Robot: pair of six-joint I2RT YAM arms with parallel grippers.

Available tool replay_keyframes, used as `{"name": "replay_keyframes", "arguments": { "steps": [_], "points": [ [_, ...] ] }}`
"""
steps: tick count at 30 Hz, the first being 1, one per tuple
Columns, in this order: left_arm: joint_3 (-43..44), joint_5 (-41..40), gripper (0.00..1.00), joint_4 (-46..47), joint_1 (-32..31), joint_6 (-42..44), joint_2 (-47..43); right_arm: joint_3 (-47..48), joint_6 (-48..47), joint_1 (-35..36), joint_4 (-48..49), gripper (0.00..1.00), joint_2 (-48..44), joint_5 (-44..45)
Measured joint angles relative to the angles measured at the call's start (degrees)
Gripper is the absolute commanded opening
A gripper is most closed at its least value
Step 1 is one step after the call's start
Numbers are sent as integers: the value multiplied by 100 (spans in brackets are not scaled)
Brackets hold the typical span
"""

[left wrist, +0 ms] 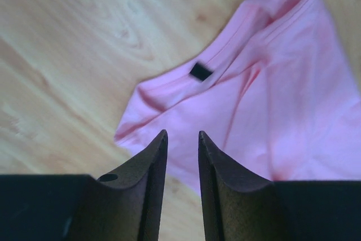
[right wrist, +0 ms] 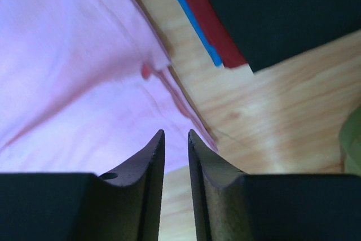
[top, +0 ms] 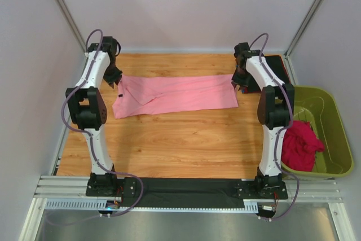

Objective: Fold and stack the t-shirts
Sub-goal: Fold the tshirt

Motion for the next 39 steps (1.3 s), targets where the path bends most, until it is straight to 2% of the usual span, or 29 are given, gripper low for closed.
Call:
{"name": "replay_keyframes", "arguments": {
  "steps": [6, 13, 20, 25, 27, 29, 32, 34, 39],
  "points": [
    [-2251, 538, 33, 450, -149, 332, -1386, -785, -17, 7, 103, 24, -481, -321],
    [-3482, 944, 32, 800, -212, 546, -1532, -1768, -39, 55, 483, 25, -501, -376],
    [-3797, 621, 31, 896, -203, 599, -1351, -2959, -57, 66, 964, 22, -1178, -282],
    [-3794, 223, 30, 754, -120, 634, -1093, -3405, -109, 66, 1189, 11, -1488, -208],
    [-3783, 160, 29, 686, -33, 632, -1099, -3574, -133, 66, 1204, 9, -1631, -179],
    [-3735, 107, 31, 619, 44, 632, -1119, -3659, -146, 66, 1174, 10, -1740, -160],
    [-3687, 240, 33, 612, 131, 682, -1294, -3670, -162, 66, 1152, 16, -1882, -208],
    [-3753, 518, 38, 778, 136, 737, -1556, -3670, -177, 66, 1147, 19, -2011, -302],
    [-4354, 1357, 43, 1449, 107, 780, -2507, -3377, -256, 66, 1102, 23, -2162, -533]
  ]
}}
